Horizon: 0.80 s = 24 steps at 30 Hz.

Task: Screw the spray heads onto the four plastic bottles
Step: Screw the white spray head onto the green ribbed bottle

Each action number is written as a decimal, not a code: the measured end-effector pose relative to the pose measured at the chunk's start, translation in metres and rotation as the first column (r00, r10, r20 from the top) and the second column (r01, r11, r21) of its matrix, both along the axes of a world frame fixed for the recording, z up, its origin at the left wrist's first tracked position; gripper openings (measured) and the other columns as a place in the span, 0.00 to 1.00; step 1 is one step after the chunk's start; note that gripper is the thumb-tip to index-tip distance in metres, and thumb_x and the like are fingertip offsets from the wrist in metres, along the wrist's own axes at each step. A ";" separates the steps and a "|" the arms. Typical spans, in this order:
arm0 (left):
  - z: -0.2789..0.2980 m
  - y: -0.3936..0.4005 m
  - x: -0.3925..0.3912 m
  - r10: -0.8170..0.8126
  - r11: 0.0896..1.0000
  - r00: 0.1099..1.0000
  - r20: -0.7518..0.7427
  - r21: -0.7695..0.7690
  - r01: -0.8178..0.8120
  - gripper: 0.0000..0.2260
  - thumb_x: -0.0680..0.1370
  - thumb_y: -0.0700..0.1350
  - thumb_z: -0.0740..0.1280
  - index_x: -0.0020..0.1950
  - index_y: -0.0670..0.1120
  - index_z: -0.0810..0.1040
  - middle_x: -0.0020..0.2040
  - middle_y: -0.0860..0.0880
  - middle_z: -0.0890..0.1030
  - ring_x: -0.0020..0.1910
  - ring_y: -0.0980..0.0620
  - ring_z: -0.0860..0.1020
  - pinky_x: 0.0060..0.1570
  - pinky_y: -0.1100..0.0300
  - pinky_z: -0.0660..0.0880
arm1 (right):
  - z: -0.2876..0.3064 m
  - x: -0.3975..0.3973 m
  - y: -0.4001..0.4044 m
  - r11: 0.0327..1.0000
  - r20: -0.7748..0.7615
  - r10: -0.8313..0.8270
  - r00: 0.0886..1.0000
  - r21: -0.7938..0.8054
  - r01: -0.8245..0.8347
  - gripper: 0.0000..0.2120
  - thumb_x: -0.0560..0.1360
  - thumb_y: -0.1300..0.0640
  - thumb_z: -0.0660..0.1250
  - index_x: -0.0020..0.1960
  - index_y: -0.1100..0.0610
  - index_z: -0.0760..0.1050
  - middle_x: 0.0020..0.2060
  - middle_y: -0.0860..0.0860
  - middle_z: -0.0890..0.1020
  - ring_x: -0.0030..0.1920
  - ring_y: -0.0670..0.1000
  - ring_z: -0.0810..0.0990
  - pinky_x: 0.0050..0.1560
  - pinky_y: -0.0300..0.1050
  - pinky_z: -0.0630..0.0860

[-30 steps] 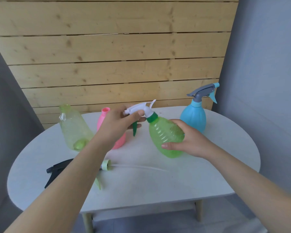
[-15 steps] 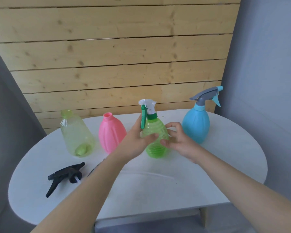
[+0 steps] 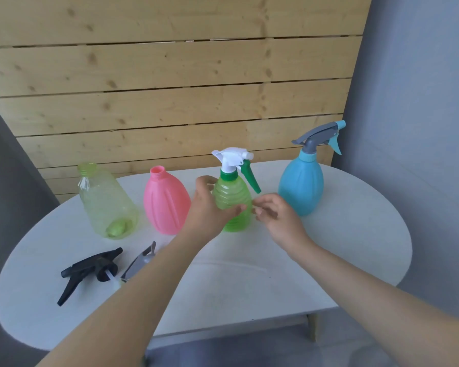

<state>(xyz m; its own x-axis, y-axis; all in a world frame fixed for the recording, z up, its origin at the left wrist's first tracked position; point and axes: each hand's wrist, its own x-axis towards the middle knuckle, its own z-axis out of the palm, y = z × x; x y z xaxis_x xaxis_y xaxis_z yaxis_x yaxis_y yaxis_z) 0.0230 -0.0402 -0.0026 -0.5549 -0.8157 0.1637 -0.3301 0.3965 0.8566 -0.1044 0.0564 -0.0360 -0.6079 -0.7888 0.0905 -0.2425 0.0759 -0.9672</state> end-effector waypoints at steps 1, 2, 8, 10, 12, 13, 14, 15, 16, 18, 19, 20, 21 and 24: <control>0.000 0.002 -0.002 0.031 1.000 1.000 -0.001 -0.004 -0.031 0.34 0.67 0.52 0.76 0.65 0.47 0.61 0.61 0.45 0.73 0.56 0.47 0.74 0.46 0.56 0.75 | 0.000 0.002 -0.001 1.000 0.003 0.009 1.000 0.005 -0.009 0.11 0.76 0.64 0.62 0.48 0.48 0.73 0.50 0.48 0.80 0.57 0.52 0.79 0.59 0.44 0.73; -0.001 0.003 -0.004 0.059 0.998 0.998 0.015 -0.033 -0.058 0.34 0.69 0.54 0.74 0.67 0.47 0.60 0.62 0.44 0.73 0.56 0.46 0.74 0.47 0.54 0.75 | 0.000 0.003 -0.001 1.000 0.009 0.027 1.000 0.011 -0.027 0.12 0.77 0.64 0.61 0.52 0.49 0.75 0.53 0.48 0.80 0.58 0.50 0.78 0.60 0.42 0.72; -0.004 0.007 -0.010 0.039 0.998 0.997 0.070 -0.049 -0.036 0.32 0.75 0.57 0.66 0.74 0.52 0.57 0.63 0.45 0.75 0.62 0.45 0.73 0.56 0.50 0.74 | 0.002 -0.001 -0.005 0.997 0.156 0.079 0.985 0.005 -0.081 0.20 0.79 0.62 0.56 0.69 0.51 0.68 0.66 0.46 0.73 0.65 0.47 0.72 0.69 0.49 0.67; -0.004 0.007 -0.011 0.034 0.999 0.998 0.058 -0.037 -0.031 0.30 0.75 0.56 0.66 0.73 0.53 0.58 0.59 0.46 0.75 0.61 0.47 0.72 0.51 0.53 0.73 | 0.004 -0.002 -0.006 0.995 0.228 0.096 0.969 -0.002 -0.098 0.20 0.80 0.61 0.55 0.71 0.51 0.66 0.69 0.49 0.71 0.65 0.47 0.72 0.69 0.48 0.67; -0.005 0.007 -0.011 0.026 1.000 0.997 0.070 -0.014 -0.025 0.31 0.74 0.57 0.67 0.73 0.54 0.57 0.56 0.46 0.71 0.57 0.50 0.68 0.47 0.57 0.67 | 0.005 -0.002 -0.007 0.991 0.277 0.128 0.952 -0.010 -0.130 0.20 0.81 0.61 0.53 0.72 0.51 0.64 0.70 0.48 0.69 0.65 0.46 0.71 0.68 0.45 0.67; -0.005 0.007 -0.011 0.027 1.000 0.997 0.074 0.010 -0.028 0.32 0.73 0.57 0.68 0.73 0.55 0.57 0.56 0.46 0.69 0.54 0.52 0.65 0.47 0.57 0.66 | 0.006 -0.002 -0.007 0.989 0.293 0.147 0.945 -0.016 -0.149 0.21 0.81 0.60 0.53 0.73 0.50 0.62 0.71 0.48 0.68 0.66 0.46 0.70 0.69 0.45 0.66; -0.005 0.007 -0.012 0.035 0.999 0.997 0.075 0.035 -0.038 0.33 0.73 0.57 0.68 0.73 0.55 0.57 0.56 0.45 0.67 0.52 0.53 0.64 0.46 0.58 0.65 | 0.006 -0.002 -0.007 0.986 0.299 0.165 0.940 -0.018 -0.167 0.21 0.81 0.59 0.52 0.73 0.50 0.61 0.72 0.48 0.67 0.68 0.46 0.68 0.70 0.45 0.65; -0.005 0.008 -0.013 0.048 0.997 0.996 0.075 0.049 -0.051 0.33 0.72 0.58 0.69 0.72 0.55 0.57 0.55 0.46 0.66 0.48 0.54 0.65 0.45 0.58 0.65 | 0.006 -0.003 -0.007 0.984 0.298 0.176 0.938 -0.013 -0.180 0.21 0.81 0.59 0.52 0.74 0.49 0.60 0.72 0.47 0.66 0.70 0.46 0.67 0.71 0.46 0.64; -0.005 0.008 -0.014 0.062 0.996 0.995 0.073 0.053 -0.066 0.33 0.72 0.58 0.69 0.72 0.55 0.58 0.55 0.46 0.65 0.44 0.56 0.66 0.44 0.58 0.66 | 0.006 -0.003 -0.008 0.982 0.296 0.183 0.937 -0.007 -0.190 0.21 0.81 0.58 0.52 0.74 0.49 0.59 0.73 0.47 0.65 0.71 0.47 0.66 0.72 0.47 0.63; -0.004 0.009 -0.015 0.086 0.995 0.994 0.071 0.048 -0.090 0.33 0.71 0.59 0.69 0.72 0.55 0.58 0.54 0.46 0.64 0.39 0.63 0.65 0.43 0.58 0.66 | 0.006 -0.004 -0.010 0.979 0.307 0.191 0.932 0.002 -0.202 0.22 0.82 0.57 0.52 0.75 0.48 0.57 0.74 0.47 0.63 0.71 0.47 0.65 0.72 0.48 0.62; -0.004 0.009 -0.016 0.091 0.994 0.993 0.070 0.048 -0.095 0.33 0.72 0.59 0.69 0.72 0.55 0.58 0.54 0.46 0.63 0.39 0.65 0.64 0.43 0.58 0.66 | 0.006 -0.005 -0.010 0.979 0.315 0.191 0.930 0.006 -0.203 0.22 0.81 0.57 0.52 0.75 0.47 0.56 0.74 0.47 0.63 0.71 0.47 0.64 0.72 0.48 0.62; -0.004 0.010 -0.016 0.092 0.994 0.993 0.068 0.053 -0.096 0.33 0.72 0.59 0.69 0.72 0.55 0.58 0.54 0.47 0.63 0.38 0.65 0.63 0.44 0.58 0.66 | 0.005 -0.005 -0.011 0.979 0.323 0.192 0.927 0.008 -0.206 0.23 0.81 0.57 0.52 0.75 0.47 0.56 0.74 0.47 0.62 0.72 0.47 0.64 0.72 0.48 0.62; -0.003 0.011 -0.016 0.089 0.994 0.994 0.068 0.062 -0.093 0.34 0.72 0.59 0.69 0.73 0.55 0.57 0.54 0.47 0.62 0.39 0.63 0.65 0.45 0.58 0.66 | 0.004 -0.006 -0.012 0.978 0.328 0.196 0.924 0.010 -0.210 0.23 0.81 0.57 0.52 0.75 0.46 0.55 0.74 0.47 0.61 0.72 0.47 0.64 0.72 0.49 0.62; -0.001 0.013 -0.017 0.091 0.991 0.991 0.096 0.092 -0.100 0.36 0.72 0.58 0.69 0.74 0.53 0.54 0.58 0.44 0.64 0.47 0.50 0.70 0.48 0.58 0.66 | 0.001 -0.008 -0.012 0.974 0.323 0.204 0.924 0.027 -0.225 0.24 0.81 0.56 0.53 0.75 0.46 0.54 0.75 0.47 0.60 0.72 0.48 0.63 0.73 0.50 0.61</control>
